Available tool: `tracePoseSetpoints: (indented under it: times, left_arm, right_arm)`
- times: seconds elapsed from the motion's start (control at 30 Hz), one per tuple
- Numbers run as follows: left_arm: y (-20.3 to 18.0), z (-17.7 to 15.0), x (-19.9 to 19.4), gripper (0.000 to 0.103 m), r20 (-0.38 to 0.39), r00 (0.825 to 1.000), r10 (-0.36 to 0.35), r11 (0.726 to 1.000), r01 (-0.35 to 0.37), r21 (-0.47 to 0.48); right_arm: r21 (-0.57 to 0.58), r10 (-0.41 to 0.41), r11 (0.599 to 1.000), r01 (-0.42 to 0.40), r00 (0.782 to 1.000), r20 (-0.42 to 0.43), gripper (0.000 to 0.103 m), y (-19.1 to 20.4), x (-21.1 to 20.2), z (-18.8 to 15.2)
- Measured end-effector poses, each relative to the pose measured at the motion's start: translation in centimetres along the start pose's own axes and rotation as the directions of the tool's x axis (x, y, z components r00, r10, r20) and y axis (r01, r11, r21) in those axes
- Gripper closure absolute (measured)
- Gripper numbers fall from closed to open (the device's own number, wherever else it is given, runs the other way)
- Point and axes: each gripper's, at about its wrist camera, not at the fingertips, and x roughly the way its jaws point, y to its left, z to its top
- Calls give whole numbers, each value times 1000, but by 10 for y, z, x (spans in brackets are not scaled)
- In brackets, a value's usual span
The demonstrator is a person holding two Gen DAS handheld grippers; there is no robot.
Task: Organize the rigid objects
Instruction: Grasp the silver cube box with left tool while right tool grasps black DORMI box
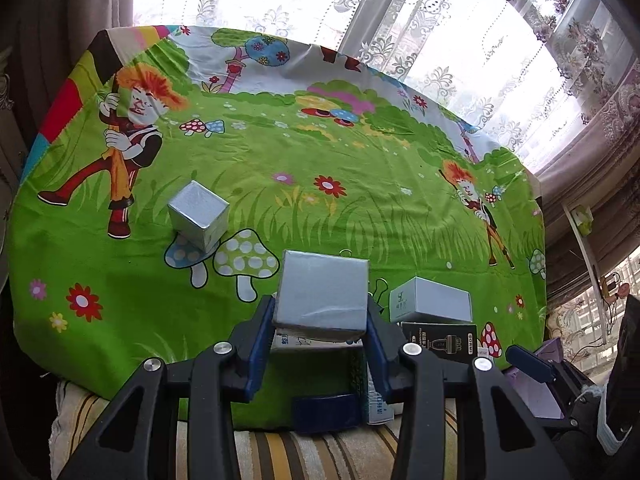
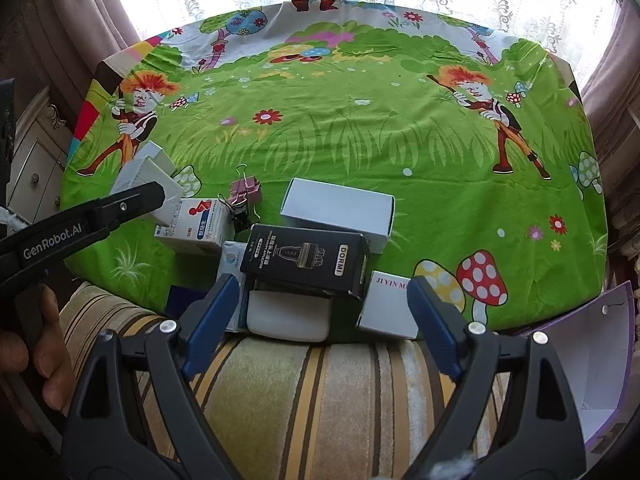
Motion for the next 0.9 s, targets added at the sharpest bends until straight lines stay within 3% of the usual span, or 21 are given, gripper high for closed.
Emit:
tracePoseSetpoints:
  times: [0.3,0.9]
  left_arm:
    - [30,0,-4,60,29,1000,-8,996,11,-85]
    - [35,-2,-2,60,28,998,-51,994,53,-99]
  right_arm:
    - [14,-67,998,67,998,-17,13,19,21,11]
    - [-2,-161,987,162,985,-54,13,31,47,17]
